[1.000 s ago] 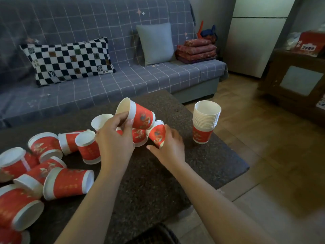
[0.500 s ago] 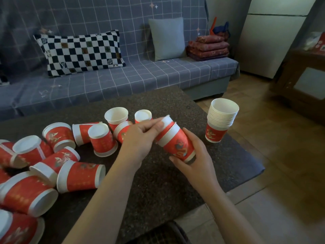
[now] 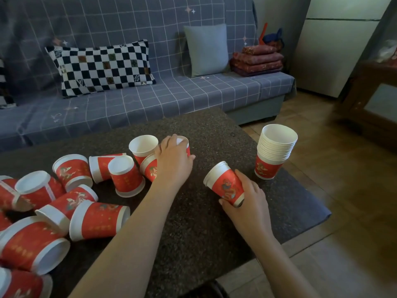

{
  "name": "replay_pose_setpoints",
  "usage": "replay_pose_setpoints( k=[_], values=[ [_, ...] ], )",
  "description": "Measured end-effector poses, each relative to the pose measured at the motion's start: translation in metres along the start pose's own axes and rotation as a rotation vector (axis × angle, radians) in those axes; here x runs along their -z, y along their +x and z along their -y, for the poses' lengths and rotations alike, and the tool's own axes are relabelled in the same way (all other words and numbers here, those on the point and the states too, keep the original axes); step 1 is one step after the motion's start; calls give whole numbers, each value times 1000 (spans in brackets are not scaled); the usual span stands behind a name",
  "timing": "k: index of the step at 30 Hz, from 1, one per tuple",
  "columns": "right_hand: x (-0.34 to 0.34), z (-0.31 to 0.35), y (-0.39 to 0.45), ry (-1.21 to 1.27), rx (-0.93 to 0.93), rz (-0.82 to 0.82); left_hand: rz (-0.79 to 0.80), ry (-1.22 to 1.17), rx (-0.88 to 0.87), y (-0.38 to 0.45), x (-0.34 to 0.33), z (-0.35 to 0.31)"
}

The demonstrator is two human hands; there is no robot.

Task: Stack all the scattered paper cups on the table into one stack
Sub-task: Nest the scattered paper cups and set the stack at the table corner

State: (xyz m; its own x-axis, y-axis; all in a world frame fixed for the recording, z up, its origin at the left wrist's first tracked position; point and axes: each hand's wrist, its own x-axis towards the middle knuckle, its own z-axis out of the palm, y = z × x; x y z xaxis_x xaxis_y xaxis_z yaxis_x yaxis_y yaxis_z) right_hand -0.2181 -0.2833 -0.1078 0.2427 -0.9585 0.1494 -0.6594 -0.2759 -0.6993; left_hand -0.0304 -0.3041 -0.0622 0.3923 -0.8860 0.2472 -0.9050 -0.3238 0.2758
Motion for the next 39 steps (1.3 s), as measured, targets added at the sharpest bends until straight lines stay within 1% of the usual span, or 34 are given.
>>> replay_pose_setpoints(
  k=[2,4,6,7,9,12,14,15,16,17,18,19,20,22,23,24,25,26,28,30,32,33,34,35,36,37,38,39],
  values=[
    [3,-4,-1,12,-10,-30,-49,-38,-34,-2,-2,-4],
    [6,-8,-5,38,-28,-59,-85,-147,-71,-7,-6,-7],
    [10,-12,-11,57,-33,-75,-67,-280,-105,-10,-9,-11],
    [13,-14,-14,56,-37,-78,-55,-291,-148,-12,-10,-12],
    [19,-18,-19,34,-47,-99,-47,-219,-292,-19,-12,-17],
    [28,-25,-21,-72,-78,-125,-16,-115,-520,-29,-15,-18],
    [33,-28,-19,-140,-109,-79,36,-102,-606,-33,-17,-16],
    [35,-28,-18,-151,-120,-55,45,-138,-604,-34,-18,-16],
    [36,-29,-17,-151,-126,-35,26,-211,-559,-34,-18,-16],
    [37,-28,-15,-150,-126,-16,-15,-299,-471,-32,-16,-18],
    [38,-27,-14,-149,-121,1,-62,-371,-357,-29,-15,-20],
    [38,-26,-13,-148,-113,9,-77,-420,-234,-24,-14,-23],
    [37,-24,-12,-149,-99,13,-33,-445,-99,-16,-13,-25],
    [35,-19,-9,-156,-69,23,169,-522,148,-4,-8,-31],
    [34,-18,-8,-162,-55,24,252,-614,234,0,-7,-33],
    [33,-17,-6,-168,-45,21,303,-719,281,1,-6,-36],
    [32,-15,-5,-168,-38,19,322,-801,281,0,-4,-39],
    [32,-14,-4,-157,-33,18,320,-842,246,-3,-2,-41],
    [30,-11,-2,-109,-14,24,333,-872,163,-13,3,-44],
    [25,-5,-1,-55,11,37,388,-881,115,-25,10,-45],
    [18,3,-2,-5,21,59,427,-859,93,-33,18,-44],
    [13,8,-3,11,25,76,399,-831,83,-37,21,-40],
    [10,10,-4,16,30,87,325,-771,77,-39,24,-36],
    [8,13,-6,15,37,91,209,-653,69,-40,26,-29],
    [4,16,-7,12,42,92,85,-483,55,-41,27,-19],
    [2,17,-9,4,39,89,2,-306,43,-42,27,-8],
    [0,17,-11,-4,31,90,-11,-147,44,-42,24,3],
    [-2,18,-13,-11,23,96,30,-25,51,-43,20,12]
  ],
)
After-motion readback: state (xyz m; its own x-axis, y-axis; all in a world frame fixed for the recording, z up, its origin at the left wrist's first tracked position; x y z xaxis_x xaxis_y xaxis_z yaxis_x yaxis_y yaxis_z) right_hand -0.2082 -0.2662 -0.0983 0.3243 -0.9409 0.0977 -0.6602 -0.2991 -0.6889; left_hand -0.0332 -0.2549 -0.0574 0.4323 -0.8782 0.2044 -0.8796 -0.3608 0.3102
